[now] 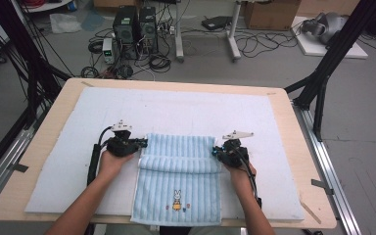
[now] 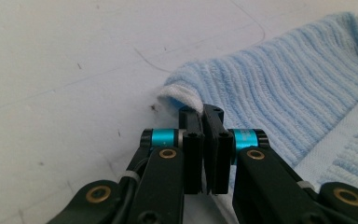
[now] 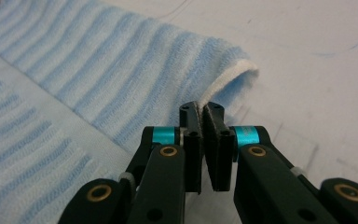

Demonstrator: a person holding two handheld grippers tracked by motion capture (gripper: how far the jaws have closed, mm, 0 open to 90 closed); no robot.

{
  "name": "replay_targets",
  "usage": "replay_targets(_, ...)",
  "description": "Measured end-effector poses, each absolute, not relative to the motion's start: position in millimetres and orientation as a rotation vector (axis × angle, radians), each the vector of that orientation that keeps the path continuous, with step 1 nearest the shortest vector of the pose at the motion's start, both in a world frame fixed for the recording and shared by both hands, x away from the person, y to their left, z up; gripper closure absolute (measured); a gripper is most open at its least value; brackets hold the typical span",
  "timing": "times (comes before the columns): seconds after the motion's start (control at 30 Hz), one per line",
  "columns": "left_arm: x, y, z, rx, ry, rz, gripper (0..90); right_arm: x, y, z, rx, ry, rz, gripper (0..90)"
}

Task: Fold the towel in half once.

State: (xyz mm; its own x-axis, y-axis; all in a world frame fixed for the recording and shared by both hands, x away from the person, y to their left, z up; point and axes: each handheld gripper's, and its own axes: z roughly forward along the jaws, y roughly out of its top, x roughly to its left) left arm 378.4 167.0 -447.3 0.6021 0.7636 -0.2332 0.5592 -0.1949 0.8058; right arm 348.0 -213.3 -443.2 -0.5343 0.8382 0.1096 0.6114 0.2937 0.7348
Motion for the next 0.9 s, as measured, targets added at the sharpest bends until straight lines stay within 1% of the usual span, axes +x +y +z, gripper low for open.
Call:
replay_targets(0.3, 414, 165, -438, 1.844, 1.068, 0.302, 86.4, 378, -214, -437, 1.327, 2.208, 1.091, 86.2)
replay_targets(0.57, 432, 166, -435, 1.831, 1.050, 0.332, 86.3, 400, -209, -431, 1.348, 2.157, 1.086, 86.1)
replay_targets(0.8, 442, 165, -437, 1.830, 1.032, 0.317, 85.9, 413, -209, -432, 1.364, 2.140, 1.069, 86.0)
replay_targets(0.83, 442, 165, -438, 1.837, 1.029, 0.321, 84.6, 414, -208, -433, 1.372, 2.142, 1.059, 85.8)
replay_targets(0.87, 443, 166, -438, 1.834, 1.032, 0.333, 78.7, 414, -207, -435, 1.379, 2.144, 1.054, 84.8)
replay_targets(0.9, 443, 167, -438, 1.825, 1.034, 0.338, 68.9, 415, -207, -436, 1.385, 2.150, 1.048, 81.1)
